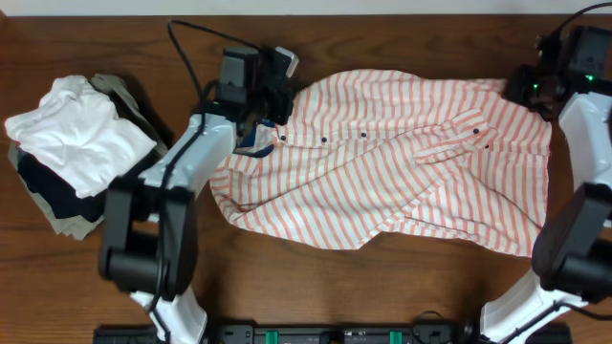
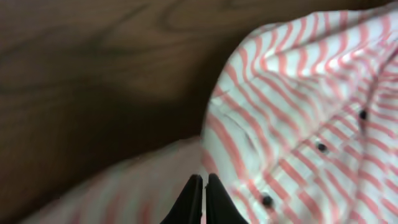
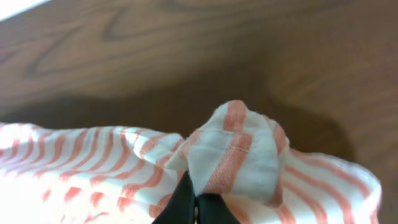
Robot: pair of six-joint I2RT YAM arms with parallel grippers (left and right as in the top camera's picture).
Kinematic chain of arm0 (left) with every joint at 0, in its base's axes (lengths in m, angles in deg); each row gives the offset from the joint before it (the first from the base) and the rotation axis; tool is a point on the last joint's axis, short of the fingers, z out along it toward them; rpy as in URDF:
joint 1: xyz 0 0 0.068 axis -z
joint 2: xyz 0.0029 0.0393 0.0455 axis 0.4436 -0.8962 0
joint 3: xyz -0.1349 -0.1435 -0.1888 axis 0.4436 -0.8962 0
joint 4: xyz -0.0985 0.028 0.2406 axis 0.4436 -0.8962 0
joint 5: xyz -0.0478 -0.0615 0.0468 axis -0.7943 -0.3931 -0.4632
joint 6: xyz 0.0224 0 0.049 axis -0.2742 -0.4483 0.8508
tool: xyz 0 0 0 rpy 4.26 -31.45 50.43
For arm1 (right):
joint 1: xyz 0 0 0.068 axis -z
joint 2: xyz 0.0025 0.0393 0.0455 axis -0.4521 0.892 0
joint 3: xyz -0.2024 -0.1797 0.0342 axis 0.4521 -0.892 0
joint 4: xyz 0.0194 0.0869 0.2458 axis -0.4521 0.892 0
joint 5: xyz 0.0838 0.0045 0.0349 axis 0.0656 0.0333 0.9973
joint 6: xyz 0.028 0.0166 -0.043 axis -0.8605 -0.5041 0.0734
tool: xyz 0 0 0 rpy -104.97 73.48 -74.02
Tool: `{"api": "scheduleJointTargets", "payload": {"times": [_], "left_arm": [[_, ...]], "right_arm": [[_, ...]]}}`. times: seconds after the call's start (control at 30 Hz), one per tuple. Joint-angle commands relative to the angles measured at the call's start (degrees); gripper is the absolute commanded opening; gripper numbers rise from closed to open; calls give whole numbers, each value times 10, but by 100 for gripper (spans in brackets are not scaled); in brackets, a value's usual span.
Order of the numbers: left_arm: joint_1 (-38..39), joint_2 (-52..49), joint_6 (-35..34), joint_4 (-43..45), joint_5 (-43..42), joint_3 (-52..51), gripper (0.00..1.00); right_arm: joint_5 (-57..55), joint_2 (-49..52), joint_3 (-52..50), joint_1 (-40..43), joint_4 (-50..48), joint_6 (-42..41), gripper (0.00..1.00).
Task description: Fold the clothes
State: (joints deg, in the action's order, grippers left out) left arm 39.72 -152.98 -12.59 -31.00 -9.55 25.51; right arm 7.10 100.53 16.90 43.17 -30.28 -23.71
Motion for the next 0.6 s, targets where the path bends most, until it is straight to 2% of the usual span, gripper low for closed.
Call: {"api": "scheduleJointTargets", "payload": {"times": [0.0, 0.13, 0.23, 0.4, 0.43, 0.5, 0.53, 0.57], "left_arm": [[-1, 32, -14, -62, -8, 4, 6], [-1, 45, -13, -162, -7, 4, 6], [-1, 45, -13, -207, -7, 2, 6], [-1, 45, -13, -169, -7, 0, 6], [-1, 45, -13, -150, -7, 0, 9], [-1, 45, -14, -103, -7, 0, 36], [-1, 45, -19, -80, -7, 0, 47], [-1, 45, -28, -57, -7, 0, 50]], "right_arm": [[-23, -8, 1, 10, 59, -7, 1], [-66, -8, -1, 21, 151, -7, 1], [-108, -8, -1, 31, 192, -7, 1], [-106, -8, -1, 43, 207, -6, 1], [-100, -8, -1, 43, 207, -6, 1], [-80, -8, -1, 43, 214, -7, 1], [-68, -8, -1, 43, 219, -6, 1], [-56, -8, -1, 43, 225, -6, 1]]}}
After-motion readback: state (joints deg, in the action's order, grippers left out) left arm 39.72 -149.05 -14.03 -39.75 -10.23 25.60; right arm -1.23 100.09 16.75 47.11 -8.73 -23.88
